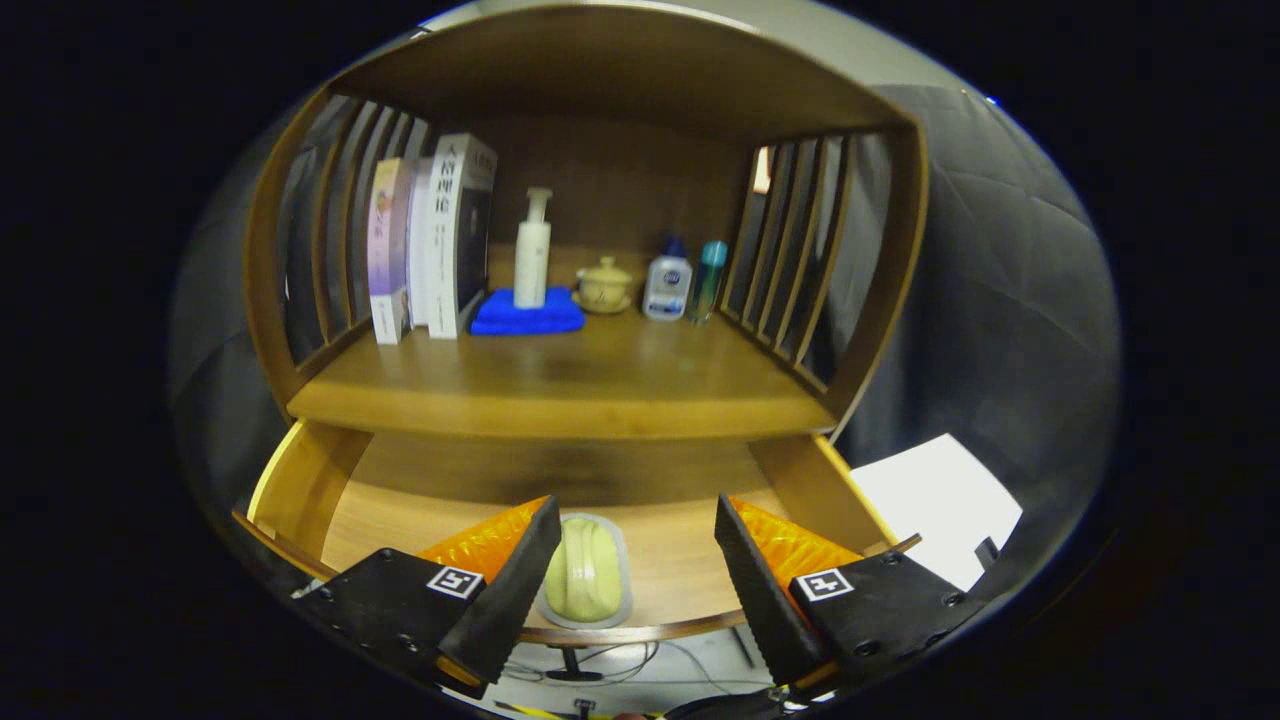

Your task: Pull open the drawer, take out the items inside it, and place them on the countertop above the cabinet.

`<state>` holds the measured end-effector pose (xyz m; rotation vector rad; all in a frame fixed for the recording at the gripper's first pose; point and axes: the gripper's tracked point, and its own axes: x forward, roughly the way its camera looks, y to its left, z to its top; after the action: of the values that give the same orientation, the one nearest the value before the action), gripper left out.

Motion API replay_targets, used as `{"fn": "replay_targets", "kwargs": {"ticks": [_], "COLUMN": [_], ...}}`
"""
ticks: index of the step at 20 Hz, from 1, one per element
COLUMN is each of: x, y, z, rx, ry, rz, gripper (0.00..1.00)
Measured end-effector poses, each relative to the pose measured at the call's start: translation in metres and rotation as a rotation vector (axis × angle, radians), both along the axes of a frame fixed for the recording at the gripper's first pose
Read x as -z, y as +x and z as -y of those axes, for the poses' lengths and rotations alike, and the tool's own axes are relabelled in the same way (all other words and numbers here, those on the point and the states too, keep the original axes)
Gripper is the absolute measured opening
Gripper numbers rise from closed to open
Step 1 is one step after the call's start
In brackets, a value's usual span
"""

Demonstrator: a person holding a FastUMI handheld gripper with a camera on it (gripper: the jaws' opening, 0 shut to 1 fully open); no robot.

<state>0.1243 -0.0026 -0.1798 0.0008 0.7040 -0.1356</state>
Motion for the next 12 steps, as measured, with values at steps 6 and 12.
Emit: {"fn": "replay_targets", "kwargs": {"ticks": [6,12], "x": [0.056,0.094], "y": [0.005,0.001], "z": [-0.015,-0.023], "rx": [-0.032,-0.079], "ry": [0.073,0.098], "rz": [-0.212,-0.342], "gripper": [0.98,0.91]}}
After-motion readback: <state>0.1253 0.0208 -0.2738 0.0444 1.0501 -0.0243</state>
